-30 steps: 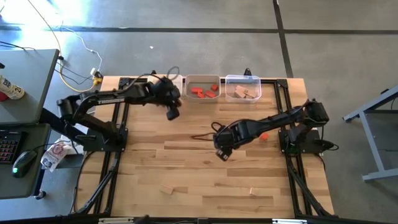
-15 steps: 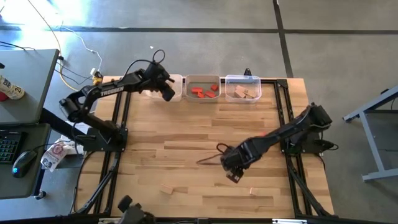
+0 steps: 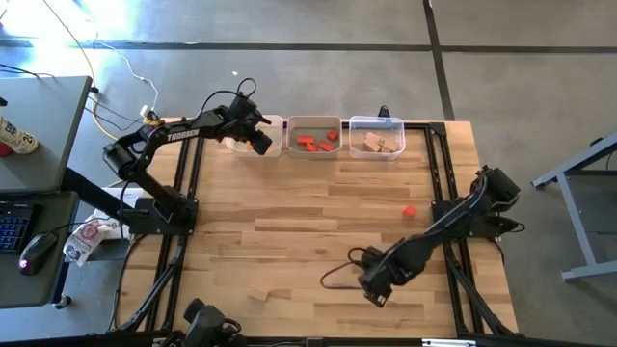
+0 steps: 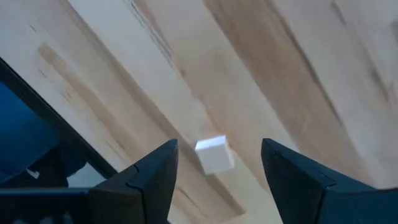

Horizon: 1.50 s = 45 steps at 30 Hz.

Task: Sort & place blocks by color
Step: Put the yellow block into the white bin, then put the brown block into the transparent bin

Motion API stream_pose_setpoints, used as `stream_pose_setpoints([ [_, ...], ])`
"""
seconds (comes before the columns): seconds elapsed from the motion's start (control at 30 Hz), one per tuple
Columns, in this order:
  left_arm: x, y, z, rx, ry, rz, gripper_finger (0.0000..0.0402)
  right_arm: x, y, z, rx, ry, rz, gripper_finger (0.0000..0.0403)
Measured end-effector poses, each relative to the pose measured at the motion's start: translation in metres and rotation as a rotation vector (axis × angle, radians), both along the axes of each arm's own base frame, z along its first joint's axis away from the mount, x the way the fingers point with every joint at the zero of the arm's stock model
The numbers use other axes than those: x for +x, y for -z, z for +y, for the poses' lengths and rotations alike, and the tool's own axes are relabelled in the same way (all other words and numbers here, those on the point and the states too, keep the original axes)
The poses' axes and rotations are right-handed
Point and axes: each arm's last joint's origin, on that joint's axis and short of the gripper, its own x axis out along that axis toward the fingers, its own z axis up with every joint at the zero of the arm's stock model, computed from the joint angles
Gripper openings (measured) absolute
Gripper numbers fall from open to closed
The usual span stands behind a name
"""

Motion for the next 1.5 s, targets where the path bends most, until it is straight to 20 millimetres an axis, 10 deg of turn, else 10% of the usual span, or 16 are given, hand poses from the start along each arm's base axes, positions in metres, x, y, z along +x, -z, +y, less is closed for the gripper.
stream_pose_setpoints([
  [0.63, 0.002, -0.005, -0.006, -0.078, 0.039, -0.100, 0.0236, -0.034, 0.008, 0.043, -0.081, -0.121, -0.024, 0.0217],
  [1.5, 0.014, -0.102, -0.095, 0.130, 0.342, -0.388, 0.0236, -0.025, 0.065, 0.064, -0.168, -0.380, 0.027, 0.0217],
])
